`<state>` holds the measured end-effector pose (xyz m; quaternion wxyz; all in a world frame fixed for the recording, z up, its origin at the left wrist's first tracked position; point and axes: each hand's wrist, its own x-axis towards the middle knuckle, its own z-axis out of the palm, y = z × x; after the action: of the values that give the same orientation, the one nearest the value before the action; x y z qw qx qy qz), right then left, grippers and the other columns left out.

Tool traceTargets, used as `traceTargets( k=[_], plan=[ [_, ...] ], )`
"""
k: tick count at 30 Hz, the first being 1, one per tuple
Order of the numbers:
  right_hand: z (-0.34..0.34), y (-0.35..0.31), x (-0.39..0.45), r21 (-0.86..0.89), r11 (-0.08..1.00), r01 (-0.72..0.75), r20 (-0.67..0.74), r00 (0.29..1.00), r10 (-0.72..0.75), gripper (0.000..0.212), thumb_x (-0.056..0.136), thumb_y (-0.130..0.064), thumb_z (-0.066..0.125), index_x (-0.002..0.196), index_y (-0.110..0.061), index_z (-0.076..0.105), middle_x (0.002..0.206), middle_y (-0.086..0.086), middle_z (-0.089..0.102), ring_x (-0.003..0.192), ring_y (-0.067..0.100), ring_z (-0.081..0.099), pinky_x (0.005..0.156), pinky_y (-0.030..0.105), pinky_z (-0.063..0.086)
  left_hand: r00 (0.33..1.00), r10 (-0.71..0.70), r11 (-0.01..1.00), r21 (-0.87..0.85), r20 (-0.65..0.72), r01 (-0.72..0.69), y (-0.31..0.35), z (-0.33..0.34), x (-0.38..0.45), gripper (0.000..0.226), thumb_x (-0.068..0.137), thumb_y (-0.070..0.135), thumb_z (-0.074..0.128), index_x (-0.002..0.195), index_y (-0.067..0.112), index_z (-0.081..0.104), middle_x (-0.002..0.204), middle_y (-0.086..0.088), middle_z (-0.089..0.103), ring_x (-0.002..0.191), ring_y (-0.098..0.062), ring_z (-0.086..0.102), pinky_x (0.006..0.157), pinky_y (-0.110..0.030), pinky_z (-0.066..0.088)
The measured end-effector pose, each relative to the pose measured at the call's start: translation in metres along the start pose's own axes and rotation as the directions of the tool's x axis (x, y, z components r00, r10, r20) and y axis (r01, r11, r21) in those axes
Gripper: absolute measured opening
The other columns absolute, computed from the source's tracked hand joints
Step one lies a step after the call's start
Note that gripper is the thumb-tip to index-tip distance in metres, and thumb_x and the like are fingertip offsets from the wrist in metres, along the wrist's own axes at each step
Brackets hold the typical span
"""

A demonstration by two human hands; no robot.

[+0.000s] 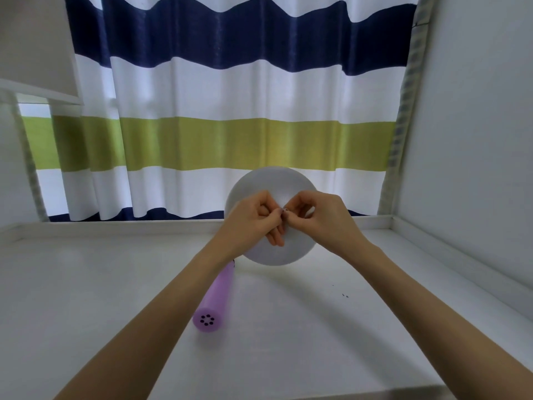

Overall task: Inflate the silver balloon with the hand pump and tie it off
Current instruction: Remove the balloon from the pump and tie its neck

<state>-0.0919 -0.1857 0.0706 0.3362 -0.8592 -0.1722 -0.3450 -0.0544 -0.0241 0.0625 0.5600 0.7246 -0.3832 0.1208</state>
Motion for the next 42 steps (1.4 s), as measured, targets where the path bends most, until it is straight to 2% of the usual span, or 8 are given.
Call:
traceTargets(
  k=[7,11,17,21,28,31,36,42],
  plan=[
    [0.004,0.008,-0.002,-0.041,0.996,0.073,-0.029,0.997,-0.075,0.003,0.081,-0.011,0.069,0.079,-0.008,0.070,0.076,0.002,0.068,0.072,0.014,0.062,0.069,0.027,0.051,0.999,0.013,1.000,0.021,-0.041,-0.013,-0.014,0.003,-0.002,0.013,0.089,0.007,0.053,0.077,0.004,0.049,0.063,-0.008,0.068,0.054,-0.024,0.066,0.055,-0.024,0.052],
    [0.008,0.014,-0.001,-0.126,0.991,0.054,-0.027,0.998,-0.058,0.006,0.084,-0.017,0.067,0.083,-0.012,0.069,0.079,-0.003,0.065,0.071,0.014,0.059,0.070,0.034,0.051,0.993,0.074,0.982,0.180,-0.090,-0.057,-0.020,0.009,-0.002,0.013,0.089,0.011,0.055,0.077,0.012,0.051,0.061,-0.004,0.067,0.052,-0.016,0.066,0.056,-0.028,0.054],
    [0.016,0.019,0.002,-0.234,0.972,0.015,-0.075,0.997,-0.033,0.009,0.086,-0.022,0.063,0.086,-0.014,0.068,0.085,-0.006,0.063,0.073,0.009,0.054,0.065,0.027,0.045,0.956,0.225,0.891,0.436,-0.188,-0.124,-0.025,0.016,0.001,0.010,0.087,0.012,0.058,0.077,0.012,0.055,0.055,0.011,0.053,0.054,-0.012,0.057,0.059,-0.025,0.045],
    [0.026,0.024,0.002,-0.192,0.980,-0.052,-0.083,0.996,0.036,0.011,0.087,-0.025,0.062,0.088,-0.015,0.066,0.089,-0.005,0.064,0.072,0.009,0.054,0.067,0.030,0.048,0.940,0.261,0.862,0.492,-0.222,-0.123,-0.032,0.017,0.001,0.011,0.086,0.011,0.060,0.075,0.011,0.055,0.058,0.013,0.048,0.057,-0.010,0.049,0.058,-0.020,0.039],
    [0.040,0.032,-0.003,-0.100,0.993,-0.058,-0.046,0.997,0.054,0.008,0.085,-0.020,0.065,0.090,-0.013,0.067,0.092,-0.001,0.062,0.075,0.011,0.056,0.071,0.031,0.049,0.938,0.264,0.774,0.630,-0.226,-0.067,-0.045,0.015,-0.004,0.009,0.085,0.018,0.061,0.079,0.012,0.057,0.069,0.005,0.055,0.060,-0.014,0.049,0.053,-0.025,0.037],
    [0.040,0.031,-0.003,-0.096,0.995,-0.037,-0.023,0.999,0.035,0.013,0.083,-0.023,0.068,0.091,-0.013,0.065,0.093,-0.002,0.060,0.076,0.010,0.054,0.071,0.029,0.048,0.945,0.230,0.809,0.585,-0.232,-0.053,-0.045,0.013,-0.002,0.008,0.084,0.016,0.061,0.080,0.010,0.059,0.070,0.002,0.059,0.060,-0.016,0.051,0.055,-0.026,0.041],
    [0.034,0.031,0.000,-0.090,0.996,-0.016,0.012,1.000,0.017,0.012,0.084,-0.018,0.068,0.090,-0.009,0.065,0.092,0.003,0.061,0.076,0.013,0.057,0.075,0.030,0.050,0.973,0.169,0.878,0.472,-0.155,-0.077,-0.043,0.009,-0.001,0.006,0.083,0.011,0.061,0.078,0.010,0.058,0.061,0.011,0.054,0.057,-0.013,0.054,0.056,-0.017,0.040],
    [0.039,0.028,-0.002,-0.082,0.992,-0.091,-0.090,0.992,0.084,0.009,0.081,-0.022,0.065,0.087,-0.015,0.065,0.091,-0.004,0.063,0.079,0.010,0.059,0.070,0.029,0.049,0.982,0.151,0.908,0.408,-0.117,-0.091,-0.044,0.010,0.003,0.006,0.082,0.011,0.060,0.077,0.012,0.056,0.062,-0.008,0.062,0.056,-0.020,0.060,0.056,-0.026,0.045]
  ],
)
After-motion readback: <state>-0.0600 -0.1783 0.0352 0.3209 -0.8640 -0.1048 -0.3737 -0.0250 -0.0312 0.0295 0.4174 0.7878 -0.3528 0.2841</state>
